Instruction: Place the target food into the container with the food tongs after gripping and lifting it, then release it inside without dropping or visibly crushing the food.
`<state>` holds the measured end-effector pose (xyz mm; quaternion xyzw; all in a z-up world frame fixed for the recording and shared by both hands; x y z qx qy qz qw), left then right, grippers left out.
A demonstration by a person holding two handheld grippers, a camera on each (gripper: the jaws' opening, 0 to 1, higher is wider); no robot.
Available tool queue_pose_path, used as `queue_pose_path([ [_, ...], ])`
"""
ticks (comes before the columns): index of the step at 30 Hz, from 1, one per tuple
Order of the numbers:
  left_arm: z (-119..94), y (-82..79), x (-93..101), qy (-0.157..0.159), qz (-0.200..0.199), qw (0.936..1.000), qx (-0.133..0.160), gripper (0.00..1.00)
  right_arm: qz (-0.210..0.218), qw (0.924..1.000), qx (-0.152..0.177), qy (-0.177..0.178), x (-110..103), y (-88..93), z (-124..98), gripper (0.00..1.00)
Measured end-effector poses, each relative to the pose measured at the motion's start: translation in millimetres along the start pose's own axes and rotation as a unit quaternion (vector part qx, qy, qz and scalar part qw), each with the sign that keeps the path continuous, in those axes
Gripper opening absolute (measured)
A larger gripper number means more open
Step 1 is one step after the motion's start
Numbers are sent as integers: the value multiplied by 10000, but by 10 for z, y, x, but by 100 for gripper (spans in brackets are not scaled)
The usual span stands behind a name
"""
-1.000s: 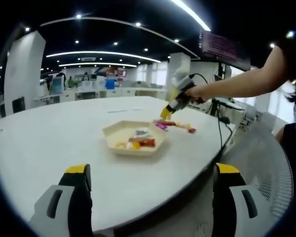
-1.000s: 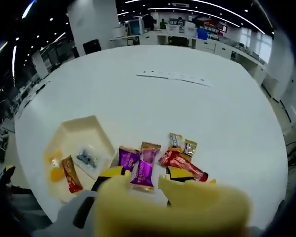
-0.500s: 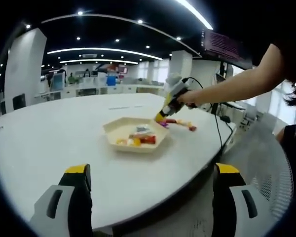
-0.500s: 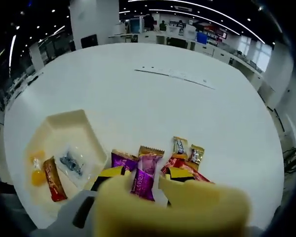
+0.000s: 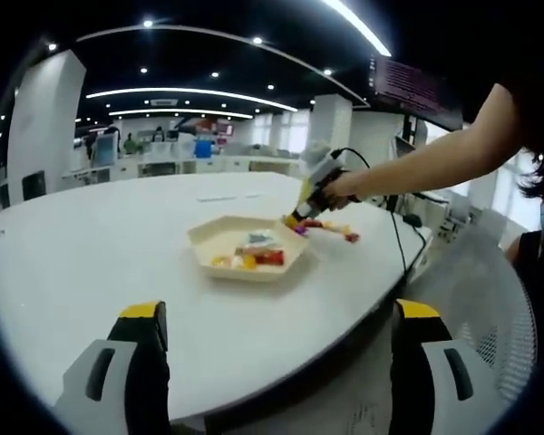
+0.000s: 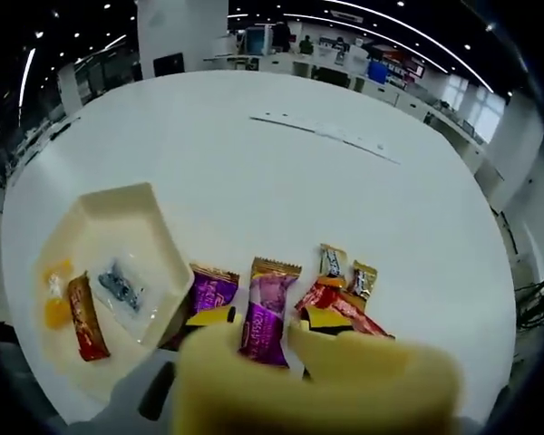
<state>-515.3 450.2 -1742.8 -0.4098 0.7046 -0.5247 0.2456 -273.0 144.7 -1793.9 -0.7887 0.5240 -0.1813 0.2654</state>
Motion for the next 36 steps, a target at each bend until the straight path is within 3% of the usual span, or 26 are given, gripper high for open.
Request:
queue_pose_path([
  [7,-6,-10,-5,-24,-28,10000,40,99,-45,10000,-61,6,1,-14,-2,23],
  [18,-1,6,-2,25,-29,10000,-40,99,302,9993,72,-215,48,-5,-43,23],
  [26,-4,33,33,172,-54,9997,-163,96,308,9990,269,-186,-46,-41,-297,23],
  [36,-3,20,32,145,21,9999,-91,99,291,9985,436,-140,-41,-71,-574,24],
])
Point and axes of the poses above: the point that each gripper's makers call its tool centre point, and the gripper's own axes: z roughly forward along the fingers, x roughly to its right, y roughly out of its underside, the point moved 6 cm from there along -z, roughly backward along the fingers, and after that the axes turned 7 degrees about -y, right-handed, at the moved point
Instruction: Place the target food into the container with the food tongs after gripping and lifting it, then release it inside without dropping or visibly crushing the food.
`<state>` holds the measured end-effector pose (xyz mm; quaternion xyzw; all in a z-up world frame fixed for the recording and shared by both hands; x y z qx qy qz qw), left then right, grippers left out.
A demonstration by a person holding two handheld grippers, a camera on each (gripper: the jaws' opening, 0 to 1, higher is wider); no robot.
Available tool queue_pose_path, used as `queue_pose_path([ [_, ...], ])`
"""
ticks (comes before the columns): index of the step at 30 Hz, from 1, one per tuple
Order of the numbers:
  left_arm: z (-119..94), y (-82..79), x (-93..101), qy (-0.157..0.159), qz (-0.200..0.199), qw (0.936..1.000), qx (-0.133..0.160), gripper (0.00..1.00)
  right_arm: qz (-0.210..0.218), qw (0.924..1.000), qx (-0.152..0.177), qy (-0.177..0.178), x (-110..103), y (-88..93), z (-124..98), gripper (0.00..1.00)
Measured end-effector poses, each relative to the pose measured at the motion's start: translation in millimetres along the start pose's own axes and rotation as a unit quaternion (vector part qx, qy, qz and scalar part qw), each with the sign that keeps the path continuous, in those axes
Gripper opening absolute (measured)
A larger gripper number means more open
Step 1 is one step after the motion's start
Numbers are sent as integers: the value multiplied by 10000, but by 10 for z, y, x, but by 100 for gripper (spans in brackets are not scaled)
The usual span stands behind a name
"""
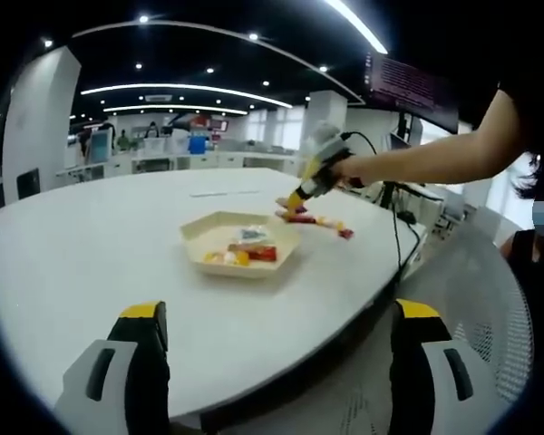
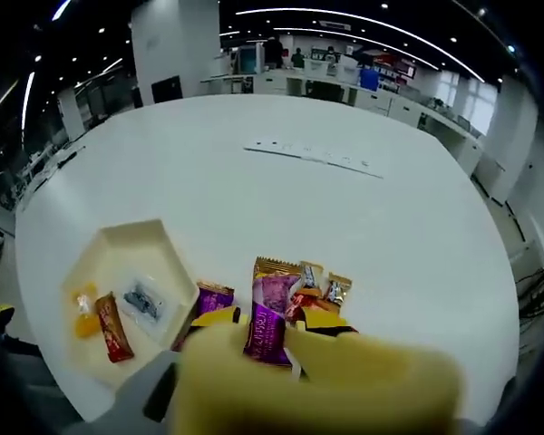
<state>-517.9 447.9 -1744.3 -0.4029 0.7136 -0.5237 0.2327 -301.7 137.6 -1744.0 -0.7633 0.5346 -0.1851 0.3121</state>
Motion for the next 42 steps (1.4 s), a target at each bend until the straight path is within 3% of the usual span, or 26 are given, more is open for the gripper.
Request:
queue_pose_path([
  [13,2,-10,6,13,18,10000,56,99,-85,9999,132,17,-16,-104,-186,24],
  [24,-4,-7,6,4,5,10000,97,99,-125,9998,166,-15,-68,-150,-211,24],
  [36,-3,-16,0,-11,-5,9998,173,99,-236,9993,273,-118,-258,-234,-246,24],
  [38,-3,-19,4,-6,-21,9999,165,99,-131,9988,323,-343,-334,-265,-234,24],
  [42,-3,-15,9,10,-35,9999,142,99,-293,9982,338,-407,-427,-331,-216,24],
])
Point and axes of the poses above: the point that each gripper's makers call its tool centre point, and the gripper's own axes: z roughly forward along the fingers, x roughly to its right, y roughly out of its underside, the point moved 6 cm from there along -z, roughly backward along the fingers, and after that the axes turned 7 degrees about -y, right-handed, at the moved point
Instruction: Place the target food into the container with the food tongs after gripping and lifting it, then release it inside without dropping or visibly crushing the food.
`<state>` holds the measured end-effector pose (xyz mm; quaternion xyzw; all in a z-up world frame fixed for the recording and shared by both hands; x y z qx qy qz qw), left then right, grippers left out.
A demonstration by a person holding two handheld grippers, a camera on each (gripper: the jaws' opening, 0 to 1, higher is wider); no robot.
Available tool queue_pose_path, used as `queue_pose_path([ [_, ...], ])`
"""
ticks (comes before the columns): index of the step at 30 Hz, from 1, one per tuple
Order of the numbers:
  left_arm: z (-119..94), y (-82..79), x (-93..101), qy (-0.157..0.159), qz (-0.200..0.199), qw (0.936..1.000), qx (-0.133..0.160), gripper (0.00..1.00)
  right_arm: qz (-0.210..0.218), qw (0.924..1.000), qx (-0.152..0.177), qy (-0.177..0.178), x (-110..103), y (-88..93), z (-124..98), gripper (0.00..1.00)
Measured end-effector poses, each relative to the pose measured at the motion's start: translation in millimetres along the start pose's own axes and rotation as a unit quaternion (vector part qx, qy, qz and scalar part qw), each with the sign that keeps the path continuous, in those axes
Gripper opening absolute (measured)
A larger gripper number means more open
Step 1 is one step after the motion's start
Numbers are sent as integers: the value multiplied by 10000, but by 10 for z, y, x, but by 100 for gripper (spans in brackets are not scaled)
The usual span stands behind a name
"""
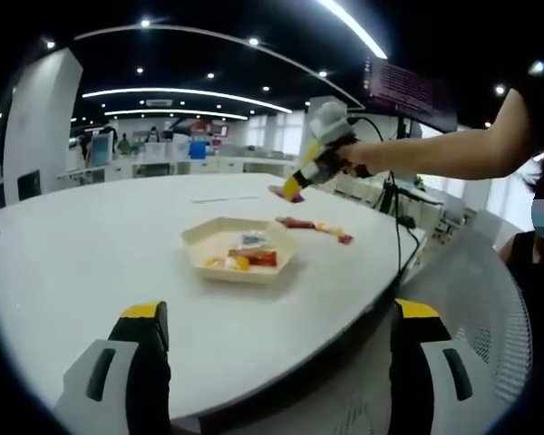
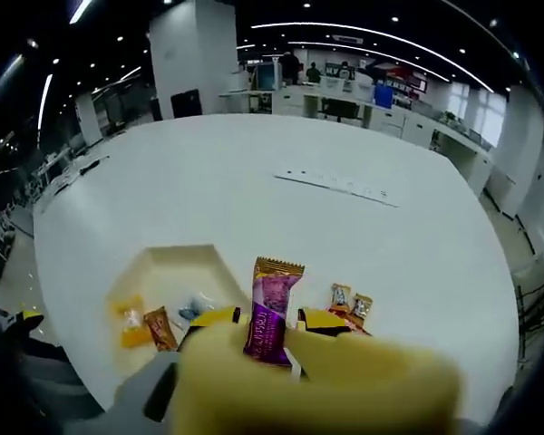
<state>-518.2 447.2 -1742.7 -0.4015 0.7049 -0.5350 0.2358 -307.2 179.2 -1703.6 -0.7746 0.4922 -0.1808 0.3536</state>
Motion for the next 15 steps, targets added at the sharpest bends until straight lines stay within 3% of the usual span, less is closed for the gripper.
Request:
queue_pose_path([
  [15,-10,9,0,-19,-33,10000,-17,98,-135,9988,75,-473,-328,-160,153,24],
])
Point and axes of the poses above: the point that each gripper's makers call its tool centre point, and the gripper's own axes: z roughly forward along the fingers, x roughly to its right, y roughly out of its underside, the point moved 6 cm from there along -z, roughly backward along the fingers, and after that the axes turned 7 degrees about -y, right-handed, at the moved point
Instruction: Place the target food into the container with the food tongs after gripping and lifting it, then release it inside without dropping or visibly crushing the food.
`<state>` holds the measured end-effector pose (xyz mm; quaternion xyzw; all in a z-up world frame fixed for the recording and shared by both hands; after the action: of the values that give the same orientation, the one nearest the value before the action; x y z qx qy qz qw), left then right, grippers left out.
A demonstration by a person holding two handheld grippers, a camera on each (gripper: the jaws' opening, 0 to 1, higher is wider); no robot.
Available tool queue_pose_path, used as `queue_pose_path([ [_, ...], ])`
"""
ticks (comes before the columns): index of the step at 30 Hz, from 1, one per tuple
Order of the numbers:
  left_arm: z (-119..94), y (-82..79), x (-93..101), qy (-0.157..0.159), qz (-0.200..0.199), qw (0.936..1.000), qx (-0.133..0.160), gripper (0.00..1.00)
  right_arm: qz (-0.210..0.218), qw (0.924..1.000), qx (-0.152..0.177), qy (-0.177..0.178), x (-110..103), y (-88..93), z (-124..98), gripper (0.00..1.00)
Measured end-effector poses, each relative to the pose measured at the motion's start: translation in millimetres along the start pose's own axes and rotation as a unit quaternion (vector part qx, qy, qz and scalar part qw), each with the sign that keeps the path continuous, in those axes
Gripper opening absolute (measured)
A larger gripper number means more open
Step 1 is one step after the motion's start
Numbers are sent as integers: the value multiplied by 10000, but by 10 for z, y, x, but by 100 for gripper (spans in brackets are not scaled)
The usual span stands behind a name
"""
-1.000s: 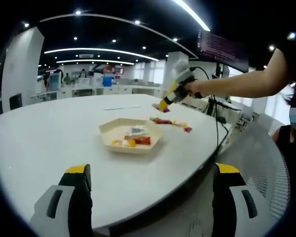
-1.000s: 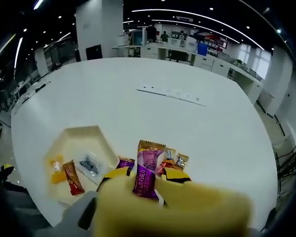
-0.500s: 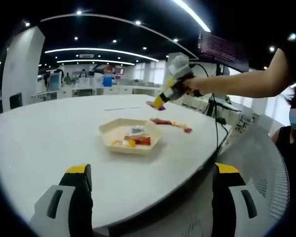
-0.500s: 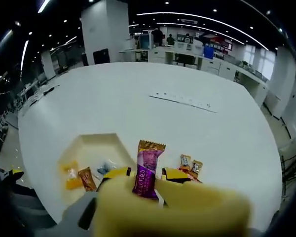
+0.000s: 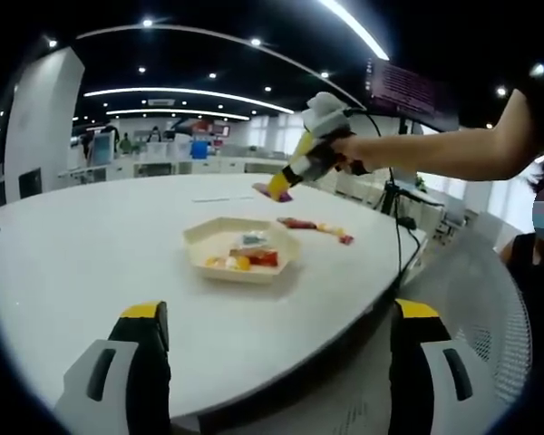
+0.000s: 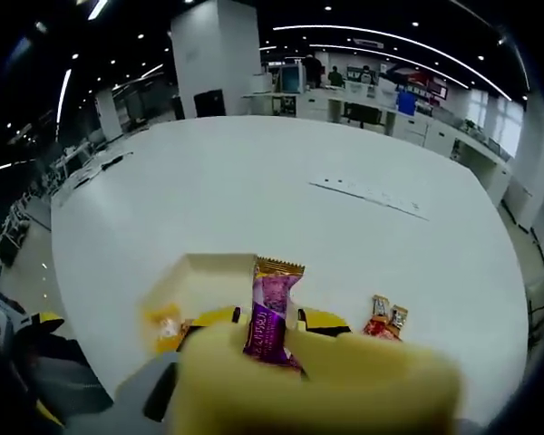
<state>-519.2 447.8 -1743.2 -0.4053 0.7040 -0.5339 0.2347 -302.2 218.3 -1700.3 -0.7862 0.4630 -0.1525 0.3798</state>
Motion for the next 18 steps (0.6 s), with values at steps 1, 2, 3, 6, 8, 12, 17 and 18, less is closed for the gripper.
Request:
queue_pose_path([
  [1,1,-1,0,5,-2,10000,-1,98,-8,10000,1,-28,-20,-13,11,24],
  [2,2,-3,0,10,1,10000,-1,98,-46,10000,12,-62,-59,-30,24,24],
  [3,3,-1,1,20,4,10000,-11,98,-71,9999,6,-79,-77,-42,36,24],
  [6,3,2,3,39,-11,10000,-26,97,-164,9998,-16,-145,-148,-70,58,24],
  [8,2,-5,7,56,-27,10000,-21,97,-194,9997,-26,-178,-193,-80,71,24],
  [12,-1,-13,-1,33,-18,10000,5,98,-272,9993,-64,-253,-265,-83,110,24],
  [17,0,-14,-6,15,-9,10000,22,98,-307,9988,-101,-381,-362,-113,174,24],
  [18,1,-15,-6,14,-6,10000,22,98,-293,9986,-127,-416,-377,-116,189,25],
])
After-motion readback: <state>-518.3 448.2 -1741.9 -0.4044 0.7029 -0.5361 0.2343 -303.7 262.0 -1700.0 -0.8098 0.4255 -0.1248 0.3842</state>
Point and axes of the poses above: the point that each gripper's makers call its tool centre point, and the gripper's own axes: z roughly forward along the fingers, x roughly to its right, y roughly out of its underside, the point moved 6 cm from there along -z, roughly backward along the fingers, and after that the axes turned 7 degrees about -y, right-handed, at the moved point
